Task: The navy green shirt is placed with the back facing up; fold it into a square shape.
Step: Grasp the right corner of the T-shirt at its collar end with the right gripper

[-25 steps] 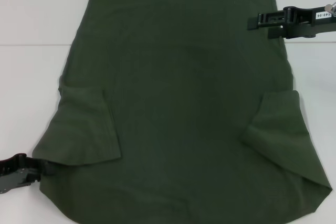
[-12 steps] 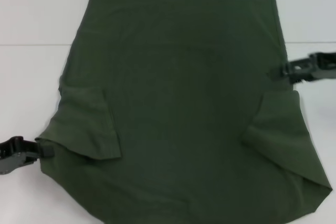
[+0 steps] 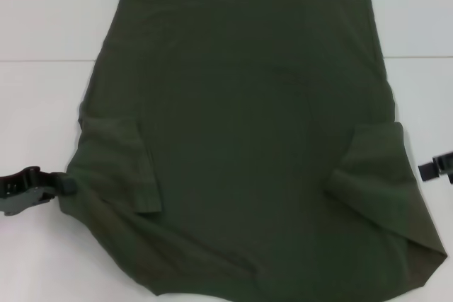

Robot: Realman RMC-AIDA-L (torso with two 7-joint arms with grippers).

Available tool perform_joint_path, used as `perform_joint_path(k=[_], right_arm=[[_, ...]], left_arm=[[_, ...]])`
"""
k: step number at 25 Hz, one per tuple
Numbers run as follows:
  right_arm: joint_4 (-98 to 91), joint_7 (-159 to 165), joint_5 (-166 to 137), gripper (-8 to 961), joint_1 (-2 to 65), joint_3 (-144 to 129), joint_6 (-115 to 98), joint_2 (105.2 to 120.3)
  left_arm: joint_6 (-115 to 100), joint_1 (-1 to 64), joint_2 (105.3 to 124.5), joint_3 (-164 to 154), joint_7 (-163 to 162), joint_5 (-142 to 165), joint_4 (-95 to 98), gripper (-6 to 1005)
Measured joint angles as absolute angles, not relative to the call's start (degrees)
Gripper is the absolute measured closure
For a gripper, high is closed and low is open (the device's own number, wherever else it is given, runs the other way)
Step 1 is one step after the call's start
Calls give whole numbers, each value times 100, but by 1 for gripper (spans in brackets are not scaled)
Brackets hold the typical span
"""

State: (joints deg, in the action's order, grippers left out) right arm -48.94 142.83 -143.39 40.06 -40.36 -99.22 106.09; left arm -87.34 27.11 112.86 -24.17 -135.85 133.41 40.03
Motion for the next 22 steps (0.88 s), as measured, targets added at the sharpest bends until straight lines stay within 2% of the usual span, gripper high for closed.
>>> perform_joint_path(k=[8,13,22], right_arm=[[-4877,13461,-14699,87,3953,-4137,-9961,10803],[-4849,13255,-15051,87,3882,-4165,-9940,10991],[-4838,13096,-15125,87,3733,-4203,-9754,11164]], left_arm=[[-8604,2746,11332,-2409,-13584,13342,3979,972],[-8514,2761,11329,-2408,-13590,13317,3879,972],[-8490,2778,11326,-2376,-13615,13301,3847,972]])
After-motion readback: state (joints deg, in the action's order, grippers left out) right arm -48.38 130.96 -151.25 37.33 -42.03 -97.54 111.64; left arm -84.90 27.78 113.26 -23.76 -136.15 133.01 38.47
